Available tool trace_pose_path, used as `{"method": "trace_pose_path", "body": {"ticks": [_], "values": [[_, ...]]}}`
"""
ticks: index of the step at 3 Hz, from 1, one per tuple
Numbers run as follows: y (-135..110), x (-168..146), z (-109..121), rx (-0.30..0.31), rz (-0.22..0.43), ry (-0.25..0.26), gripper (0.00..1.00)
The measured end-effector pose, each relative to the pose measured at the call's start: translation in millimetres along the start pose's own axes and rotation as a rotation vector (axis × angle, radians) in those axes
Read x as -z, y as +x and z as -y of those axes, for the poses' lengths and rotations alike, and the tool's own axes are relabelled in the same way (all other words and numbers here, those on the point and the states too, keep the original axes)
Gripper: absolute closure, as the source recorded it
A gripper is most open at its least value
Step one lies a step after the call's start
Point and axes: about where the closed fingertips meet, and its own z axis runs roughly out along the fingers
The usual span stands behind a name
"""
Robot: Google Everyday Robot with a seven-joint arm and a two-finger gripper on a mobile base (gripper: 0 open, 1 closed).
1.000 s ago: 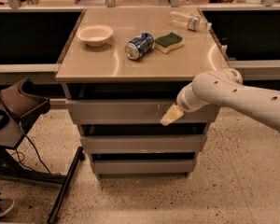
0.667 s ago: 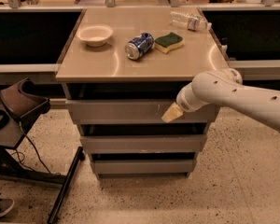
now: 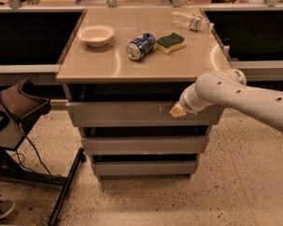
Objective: Open top drawer
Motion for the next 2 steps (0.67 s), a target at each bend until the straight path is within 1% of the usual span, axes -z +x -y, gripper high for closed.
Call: {"method": "trace_pose_path", "body": {"ticks": [1, 2], "values": [[0.0, 0.1, -0.1, 0.000, 0.000, -0.001, 0.89], [5.2, 9.9, -2.2, 0.007, 0.012, -0.001, 1.00]]}}
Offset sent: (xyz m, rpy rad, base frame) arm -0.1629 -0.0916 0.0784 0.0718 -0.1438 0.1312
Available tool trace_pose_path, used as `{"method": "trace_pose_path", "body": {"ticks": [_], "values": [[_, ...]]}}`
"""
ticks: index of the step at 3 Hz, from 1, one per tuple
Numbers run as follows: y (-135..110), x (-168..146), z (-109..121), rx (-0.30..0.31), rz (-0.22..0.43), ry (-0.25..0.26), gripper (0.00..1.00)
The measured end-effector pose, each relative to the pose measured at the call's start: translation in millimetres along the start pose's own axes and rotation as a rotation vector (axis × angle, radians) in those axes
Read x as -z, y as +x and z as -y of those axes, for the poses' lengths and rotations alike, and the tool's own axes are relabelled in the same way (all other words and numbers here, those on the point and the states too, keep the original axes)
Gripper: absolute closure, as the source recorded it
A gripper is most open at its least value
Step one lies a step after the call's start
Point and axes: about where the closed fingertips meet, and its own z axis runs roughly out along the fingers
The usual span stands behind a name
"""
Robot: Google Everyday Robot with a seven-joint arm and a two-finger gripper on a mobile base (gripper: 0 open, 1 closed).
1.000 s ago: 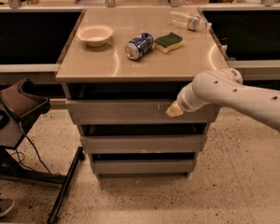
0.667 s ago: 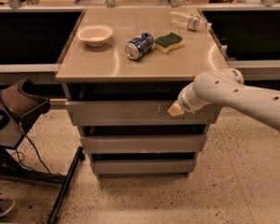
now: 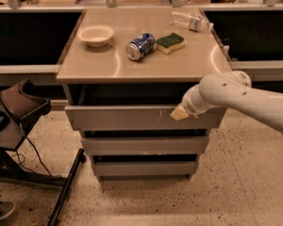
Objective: Open top drawer
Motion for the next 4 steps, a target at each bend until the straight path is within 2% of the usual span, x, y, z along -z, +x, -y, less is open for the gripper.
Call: {"method": "trace_pose_path", "body": {"ticks": [1, 2, 3, 4], "values": [[0.0, 1.6, 0.1, 0.000, 0.000, 0.000, 1.00], [10.0, 17.3, -4.3, 0.007, 0.001, -0.003, 1.00], [6.7, 14.2, -5.2, 0.006, 0.007, -0.018, 1.00], [2.3, 23.5, -10.0, 0.023, 0.036, -0.012, 1.00]]}}
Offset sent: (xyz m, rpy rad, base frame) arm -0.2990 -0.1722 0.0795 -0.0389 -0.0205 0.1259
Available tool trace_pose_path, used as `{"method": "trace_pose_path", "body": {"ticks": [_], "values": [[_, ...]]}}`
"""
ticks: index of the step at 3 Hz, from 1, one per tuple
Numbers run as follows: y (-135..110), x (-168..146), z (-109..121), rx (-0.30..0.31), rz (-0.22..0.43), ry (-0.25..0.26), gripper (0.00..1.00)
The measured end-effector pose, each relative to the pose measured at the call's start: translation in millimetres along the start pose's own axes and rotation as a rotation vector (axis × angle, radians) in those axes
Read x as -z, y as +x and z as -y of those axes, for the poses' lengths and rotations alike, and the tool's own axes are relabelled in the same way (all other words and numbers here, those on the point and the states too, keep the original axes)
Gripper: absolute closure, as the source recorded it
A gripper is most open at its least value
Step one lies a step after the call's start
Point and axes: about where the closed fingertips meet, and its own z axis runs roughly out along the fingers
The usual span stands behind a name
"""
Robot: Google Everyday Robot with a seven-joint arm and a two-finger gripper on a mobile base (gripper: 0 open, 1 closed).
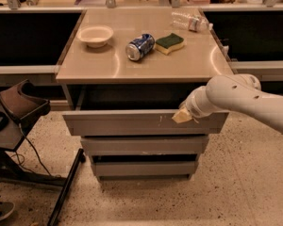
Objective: Open top drawer
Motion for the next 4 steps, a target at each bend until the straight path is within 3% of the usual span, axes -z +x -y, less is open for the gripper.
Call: {"method": "trace_pose_path", "body": {"ticks": [1, 4], "values": [[11.5, 4.6, -12.9, 0.018, 0.010, 0.001, 1.00], [19.0, 15.3, -21.9, 0.032, 0.014, 0.002, 1.00]]}}
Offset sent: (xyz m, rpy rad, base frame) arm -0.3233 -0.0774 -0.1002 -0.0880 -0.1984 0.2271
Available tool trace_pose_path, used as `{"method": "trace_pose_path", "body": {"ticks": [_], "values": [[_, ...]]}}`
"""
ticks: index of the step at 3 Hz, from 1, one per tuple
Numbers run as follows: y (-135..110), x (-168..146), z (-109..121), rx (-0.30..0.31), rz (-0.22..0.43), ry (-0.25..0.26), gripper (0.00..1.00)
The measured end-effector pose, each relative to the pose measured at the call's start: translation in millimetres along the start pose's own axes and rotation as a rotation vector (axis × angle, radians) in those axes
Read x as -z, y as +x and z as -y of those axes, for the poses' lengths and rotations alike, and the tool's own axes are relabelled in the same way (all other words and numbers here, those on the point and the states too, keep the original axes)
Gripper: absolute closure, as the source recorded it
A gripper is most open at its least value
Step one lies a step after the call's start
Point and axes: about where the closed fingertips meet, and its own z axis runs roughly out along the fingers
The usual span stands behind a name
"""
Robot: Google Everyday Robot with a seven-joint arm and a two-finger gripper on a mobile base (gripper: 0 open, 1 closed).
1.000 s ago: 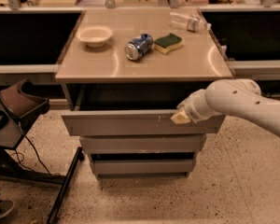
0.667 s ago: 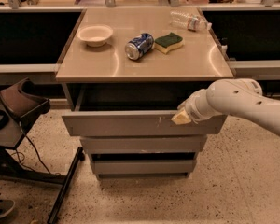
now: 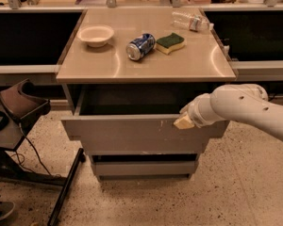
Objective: Open top drawer
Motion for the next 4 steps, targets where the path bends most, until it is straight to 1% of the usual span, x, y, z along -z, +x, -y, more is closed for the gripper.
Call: {"method": "trace_pose_path", "body": {"ticks": [1, 2, 3, 4], "values": [[8.8, 4.0, -8.7, 0.009, 0.003, 0.001, 1.00], [6.1, 7.5, -8.0, 0.009, 0.003, 0.001, 1.00], [16.1, 10.7, -16.8, 0.015, 0.006, 0.002, 1.00], [11.9, 14.0, -16.6, 0.015, 0.006, 0.002, 1.00]]}}
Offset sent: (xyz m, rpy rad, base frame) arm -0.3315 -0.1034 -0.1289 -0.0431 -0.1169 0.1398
